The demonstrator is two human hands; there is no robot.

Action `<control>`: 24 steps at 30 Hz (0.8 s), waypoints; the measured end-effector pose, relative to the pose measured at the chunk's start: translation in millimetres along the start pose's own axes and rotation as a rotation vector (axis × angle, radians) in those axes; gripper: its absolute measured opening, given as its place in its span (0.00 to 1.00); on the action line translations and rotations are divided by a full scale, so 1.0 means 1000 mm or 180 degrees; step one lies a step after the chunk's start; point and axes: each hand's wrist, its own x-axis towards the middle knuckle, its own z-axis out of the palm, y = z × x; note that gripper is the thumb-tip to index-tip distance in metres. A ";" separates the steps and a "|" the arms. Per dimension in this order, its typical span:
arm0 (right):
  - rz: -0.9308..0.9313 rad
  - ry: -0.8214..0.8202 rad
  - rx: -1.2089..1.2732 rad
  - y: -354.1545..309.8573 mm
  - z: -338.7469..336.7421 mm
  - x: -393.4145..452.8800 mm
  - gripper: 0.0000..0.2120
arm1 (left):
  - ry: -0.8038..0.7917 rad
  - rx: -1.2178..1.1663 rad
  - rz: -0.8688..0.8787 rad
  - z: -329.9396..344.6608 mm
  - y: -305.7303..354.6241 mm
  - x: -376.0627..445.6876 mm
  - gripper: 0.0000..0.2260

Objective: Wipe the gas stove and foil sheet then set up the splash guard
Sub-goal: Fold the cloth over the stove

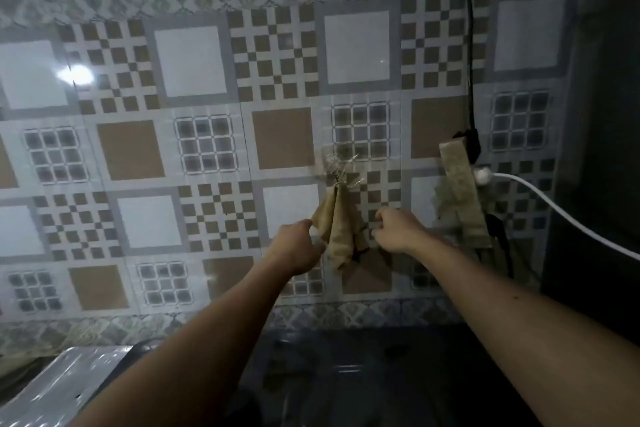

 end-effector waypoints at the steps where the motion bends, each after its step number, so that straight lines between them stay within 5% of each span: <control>1: 0.0020 0.0011 0.0078 0.000 0.004 0.009 0.18 | -0.0008 0.0005 0.0064 0.001 0.004 0.010 0.23; 7: -0.0053 0.0031 0.0318 0.000 0.020 0.052 0.19 | 0.0245 -0.0595 0.0205 0.020 0.010 0.059 0.09; 12: -0.0038 0.0034 0.0615 -0.004 0.031 0.066 0.21 | 0.0210 -0.0726 0.0005 0.025 0.015 0.077 0.13; 16: 0.0001 -0.0045 0.0697 -0.007 0.030 0.069 0.11 | 0.0306 -0.0815 -0.0154 0.021 0.014 0.081 0.05; 24: -0.0016 0.0920 0.0934 -0.015 -0.012 0.050 0.06 | 0.0623 -0.1393 -0.0130 -0.024 0.011 0.067 0.03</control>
